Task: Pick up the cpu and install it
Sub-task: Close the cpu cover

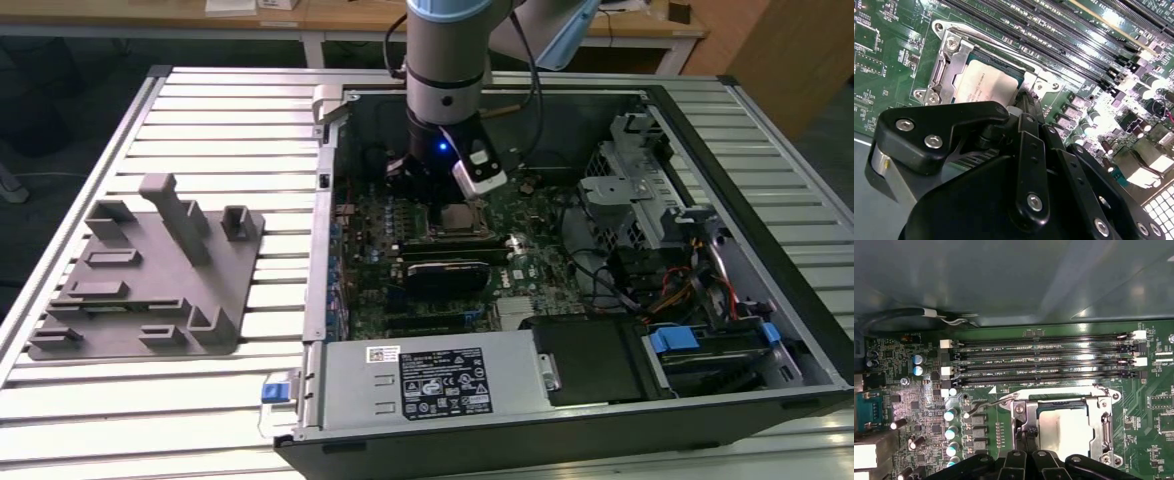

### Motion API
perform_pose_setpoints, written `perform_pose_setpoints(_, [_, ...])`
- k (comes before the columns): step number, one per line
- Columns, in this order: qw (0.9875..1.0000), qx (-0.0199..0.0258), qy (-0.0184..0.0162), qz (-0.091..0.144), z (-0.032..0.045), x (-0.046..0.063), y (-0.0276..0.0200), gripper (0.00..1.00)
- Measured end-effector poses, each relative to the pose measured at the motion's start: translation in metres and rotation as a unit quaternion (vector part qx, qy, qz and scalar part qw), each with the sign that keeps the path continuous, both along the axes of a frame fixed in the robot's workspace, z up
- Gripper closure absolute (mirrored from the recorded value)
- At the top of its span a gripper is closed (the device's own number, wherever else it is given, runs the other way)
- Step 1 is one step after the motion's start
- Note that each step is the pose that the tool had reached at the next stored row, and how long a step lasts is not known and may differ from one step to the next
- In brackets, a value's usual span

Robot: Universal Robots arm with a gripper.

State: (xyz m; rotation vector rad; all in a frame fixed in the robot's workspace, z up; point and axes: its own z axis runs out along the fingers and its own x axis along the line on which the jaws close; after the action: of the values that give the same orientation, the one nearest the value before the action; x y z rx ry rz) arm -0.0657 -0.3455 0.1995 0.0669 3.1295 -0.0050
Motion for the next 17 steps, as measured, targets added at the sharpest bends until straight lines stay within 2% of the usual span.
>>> perform_pose_setpoints(17, [1.0000,0.0001,-0.0001,0.000,-0.0025,-0.0023,0.0001,0.89])
